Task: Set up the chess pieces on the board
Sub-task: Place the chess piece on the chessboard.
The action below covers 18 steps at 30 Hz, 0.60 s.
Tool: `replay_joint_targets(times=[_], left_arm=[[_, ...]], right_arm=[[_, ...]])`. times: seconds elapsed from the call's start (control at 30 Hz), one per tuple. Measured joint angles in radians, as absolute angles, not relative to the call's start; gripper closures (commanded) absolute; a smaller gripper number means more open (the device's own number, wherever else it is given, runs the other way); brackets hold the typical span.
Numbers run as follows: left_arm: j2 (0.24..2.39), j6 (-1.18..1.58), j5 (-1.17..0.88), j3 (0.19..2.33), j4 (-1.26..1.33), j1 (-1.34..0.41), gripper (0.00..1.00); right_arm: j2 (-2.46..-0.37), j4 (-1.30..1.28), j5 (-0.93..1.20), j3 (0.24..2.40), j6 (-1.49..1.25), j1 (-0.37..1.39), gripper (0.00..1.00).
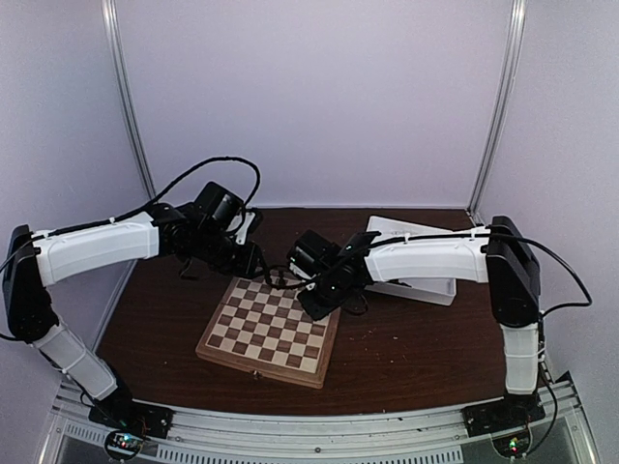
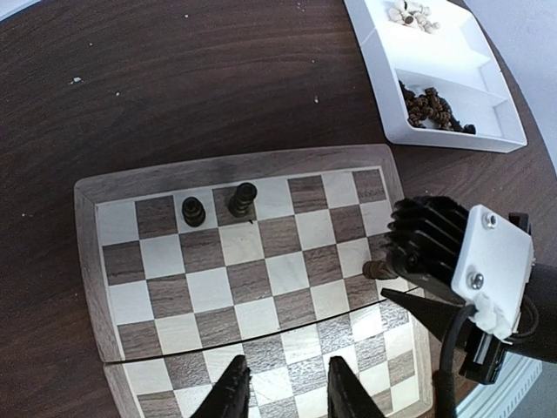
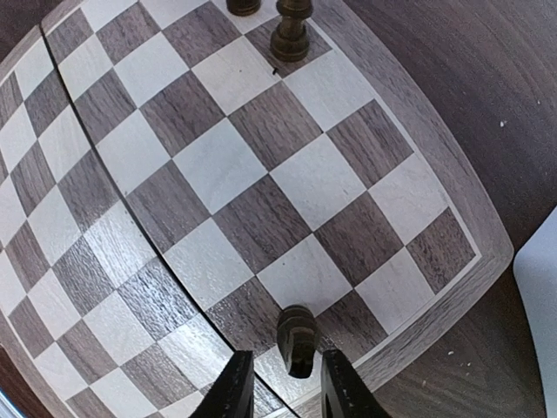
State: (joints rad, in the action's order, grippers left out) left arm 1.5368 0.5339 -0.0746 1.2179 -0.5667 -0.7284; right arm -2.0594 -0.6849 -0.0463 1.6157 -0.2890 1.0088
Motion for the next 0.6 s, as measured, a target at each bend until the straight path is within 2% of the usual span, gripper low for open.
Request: replay_joint_targets(times=[0.13, 0.37, 0.6], left_arm=[[1.533, 0.533, -0.068, 1.203, -0.559, -0.729, 0.67], [1.526, 0.496, -0.063, 1.190, -0.553, -0.747, 0.66], [1.560, 0.436, -0.036, 1.225, -0.554, -0.840, 0.64]], right_arm=[[-2.059, -0.684, -0.063, 1.620, -0.289, 1.010, 0.57], [-2.021, -0.681, -0.112, 1.618, -0.287, 1.010, 0.56], [-1.854, -0.633, -0.194, 1.536, -0.292, 0.994, 0.55]])
